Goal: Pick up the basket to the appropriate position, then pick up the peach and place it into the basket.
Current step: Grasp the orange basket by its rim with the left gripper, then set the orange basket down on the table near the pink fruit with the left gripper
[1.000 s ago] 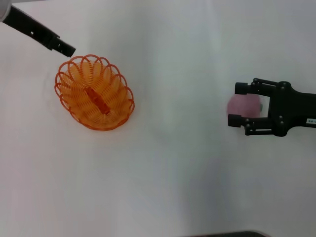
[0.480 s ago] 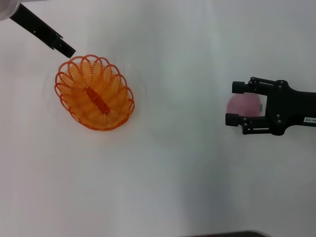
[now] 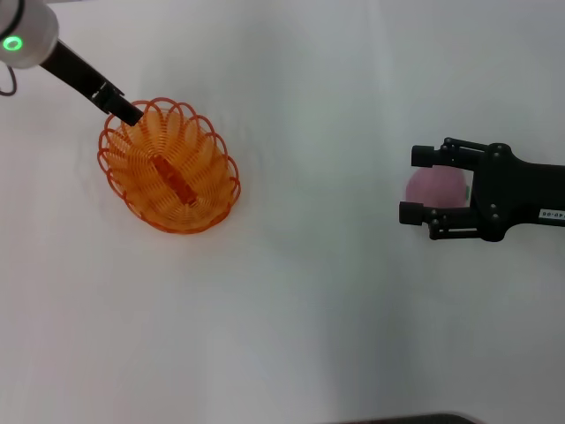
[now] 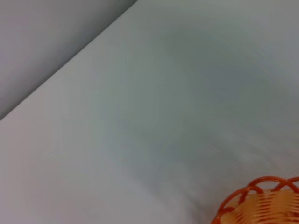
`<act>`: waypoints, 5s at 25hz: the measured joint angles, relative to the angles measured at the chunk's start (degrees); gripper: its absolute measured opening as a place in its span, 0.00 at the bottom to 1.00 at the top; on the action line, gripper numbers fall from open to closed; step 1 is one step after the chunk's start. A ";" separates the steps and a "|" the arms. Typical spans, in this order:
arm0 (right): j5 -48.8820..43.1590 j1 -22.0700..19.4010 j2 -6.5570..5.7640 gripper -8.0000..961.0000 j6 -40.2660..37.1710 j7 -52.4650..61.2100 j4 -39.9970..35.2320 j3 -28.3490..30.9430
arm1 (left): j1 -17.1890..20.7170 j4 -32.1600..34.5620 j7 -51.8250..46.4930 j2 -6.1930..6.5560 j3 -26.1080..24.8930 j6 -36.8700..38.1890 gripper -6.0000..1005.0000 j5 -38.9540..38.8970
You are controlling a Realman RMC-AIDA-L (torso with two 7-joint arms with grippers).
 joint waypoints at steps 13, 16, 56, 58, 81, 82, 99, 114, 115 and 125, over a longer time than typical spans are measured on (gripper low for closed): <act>-0.08 0.21 0.07 0.95 0.84 -0.03 0.65 -0.75 | 0.04 -7.02 0.81 -0.99 2.31 -8.17 0.70 0.03; -0.08 0.33 0.08 0.95 0.85 -0.03 0.66 -0.88 | 0.04 -7.04 0.82 -1.06 2.31 -8.25 0.69 0.03; 0.19 0.97 0.09 0.95 2.00 -0.12 1.35 -1.40 | 0.25 -2.36 -0.03 -1.88 -1.73 -3.81 0.07 -0.41; 0.19 1.07 0.08 0.95 1.99 -0.12 1.35 -1.39 | 0.56 -1.12 0.09 -1.88 -2.50 -2.47 0.07 -0.44; 0.28 2.00 0.03 0.95 0.01 -0.30 1.45 -1.45 | 2.83 6.23 1.73 1.48 -15.34 12.90 0.04 -12.65; 0.28 2.00 0.00 0.95 -0.03 -0.30 1.45 -1.46 | 2.80 6.23 1.68 1.52 -15.48 13.06 0.04 -12.66; 0.40 2.53 -0.18 0.95 -0.75 -0.05 1.12 -0.95 | 8.87 8.90 -3.98 -1.03 -18.74 8.41 0.04 -17.44; 1.18 3.55 -2.15 0.95 -0.57 1.56 -0.33 -0.78 | 18.36 14.39 -15.75 -5.50 -14.18 1.17 0.05 -22.08; 1.24 3.60 -2.40 0.95 -0.30 1.42 -0.44 -0.75 | 18.94 13.87 -16.43 -5.51 -13.53 0.47 0.05 -22.56; 2.56 4.98 -4.04 0.95 4.62 1.20 -0.68 -0.99 | 24.48 11.15 -23.17 -5.63 -7.24 -8.04 0.05 -26.73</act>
